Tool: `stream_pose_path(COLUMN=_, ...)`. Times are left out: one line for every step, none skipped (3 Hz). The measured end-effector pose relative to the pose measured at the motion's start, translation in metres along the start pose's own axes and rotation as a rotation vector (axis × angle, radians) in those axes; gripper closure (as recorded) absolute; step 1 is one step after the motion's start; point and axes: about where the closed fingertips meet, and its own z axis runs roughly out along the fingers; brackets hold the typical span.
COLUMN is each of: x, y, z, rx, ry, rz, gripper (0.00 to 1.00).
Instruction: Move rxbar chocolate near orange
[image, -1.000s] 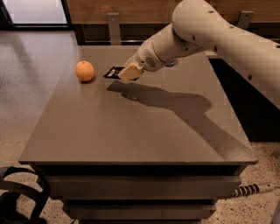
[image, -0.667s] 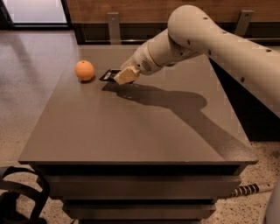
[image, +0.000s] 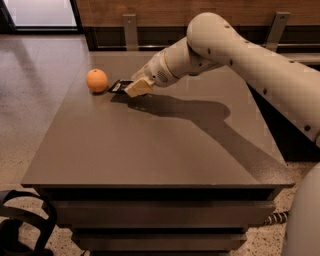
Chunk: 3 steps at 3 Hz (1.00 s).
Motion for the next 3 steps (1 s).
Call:
stream_pose_path(x=0.0, y=0.0014, z=0.0019, rx=-0.004, ry=0.002, rz=0.0, gripper=0.82)
stream_pose_path(x=-0.0002, y=0.0027, z=0.0043, rx=-0.008, ry=0.002, rz=-0.001, gripper=0.58)
stream_pose_path(x=-0.0004, y=0.004, z=0.0065, rx=-0.013, ry=0.003, rz=-0.001, gripper=0.35)
